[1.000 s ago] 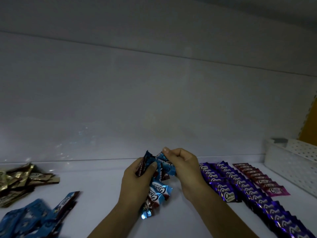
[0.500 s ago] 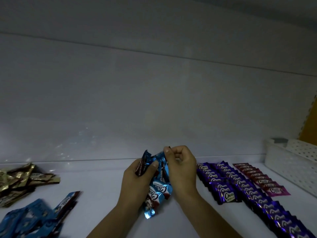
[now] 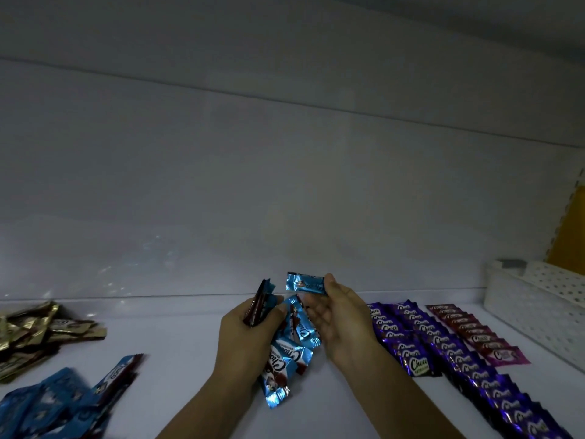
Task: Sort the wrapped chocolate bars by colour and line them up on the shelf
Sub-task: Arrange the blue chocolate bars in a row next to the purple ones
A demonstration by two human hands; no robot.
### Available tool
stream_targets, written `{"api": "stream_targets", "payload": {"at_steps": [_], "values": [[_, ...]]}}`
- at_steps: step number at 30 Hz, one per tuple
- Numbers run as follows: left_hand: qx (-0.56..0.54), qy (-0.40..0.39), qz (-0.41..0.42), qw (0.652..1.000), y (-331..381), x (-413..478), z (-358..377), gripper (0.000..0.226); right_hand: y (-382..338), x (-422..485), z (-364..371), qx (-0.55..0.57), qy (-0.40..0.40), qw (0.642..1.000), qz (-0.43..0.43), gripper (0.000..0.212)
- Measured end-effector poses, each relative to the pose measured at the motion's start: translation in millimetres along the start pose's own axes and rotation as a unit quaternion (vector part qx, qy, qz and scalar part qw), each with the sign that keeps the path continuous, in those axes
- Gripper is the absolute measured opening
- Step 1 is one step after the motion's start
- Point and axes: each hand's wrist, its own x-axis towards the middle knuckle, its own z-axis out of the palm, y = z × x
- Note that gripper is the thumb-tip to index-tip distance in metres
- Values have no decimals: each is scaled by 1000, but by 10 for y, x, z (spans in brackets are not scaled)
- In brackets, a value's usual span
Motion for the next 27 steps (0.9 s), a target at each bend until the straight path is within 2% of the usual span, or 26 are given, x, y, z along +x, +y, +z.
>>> {"api": "stream_targets", "payload": {"at_steps": [3,5,6,8,9,10,11,12,14,16,19,20,21,22,24,27], "values": [[-6,23,-4,1000,-16,26,-6,10,-70,13,-30,-68,15,996,-53,14],[-15,40,-6,999,-20,35,-13,6,-130,45,-80,-191,36,969,-150,14],[-20,47,-7,999,-18,40,-16,6,-157,68,-113,-272,47,936,-220,18],[-25,63,-4,998,-30,52,-20,5,-174,86,-174,-434,34,833,-341,30],[-26,72,-1,997,-37,58,-21,5,-156,87,-191,-506,16,780,-368,34],[-28,81,1,996,-43,64,-20,5,-126,95,-207,-565,-5,737,-370,35],[-30,88,5,996,-51,70,-20,4,-103,106,-217,-605,-32,716,-348,34],[-32,95,10,995,-50,69,-15,3,-90,115,-225,-627,-67,715,-303,32],[-29,105,23,994,-46,63,-12,11,-81,120,-234,-634,-144,736,-187,26],[-23,104,34,994,-34,57,-15,15,-98,121,-248,-613,-189,759,-108,21],[-12,112,41,993,-7,62,-37,12,-184,140,-275,-550,-161,814,-90,8],[-8,116,42,992,1,65,-44,11,-227,147,-292,-548,-147,817,-104,5],[-4,118,42,992,3,65,-50,9,-274,157,-317,-575,-142,796,-125,2],[1,120,42,992,5,62,-51,9,-316,163,-341,-617,-146,761,-138,6],[7,121,39,992,11,51,-46,9,-355,145,-382,-691,-175,692,-115,21],[15,118,33,992,9,46,-40,8,-363,129,-396,-731,-208,644,-87,26]]}}
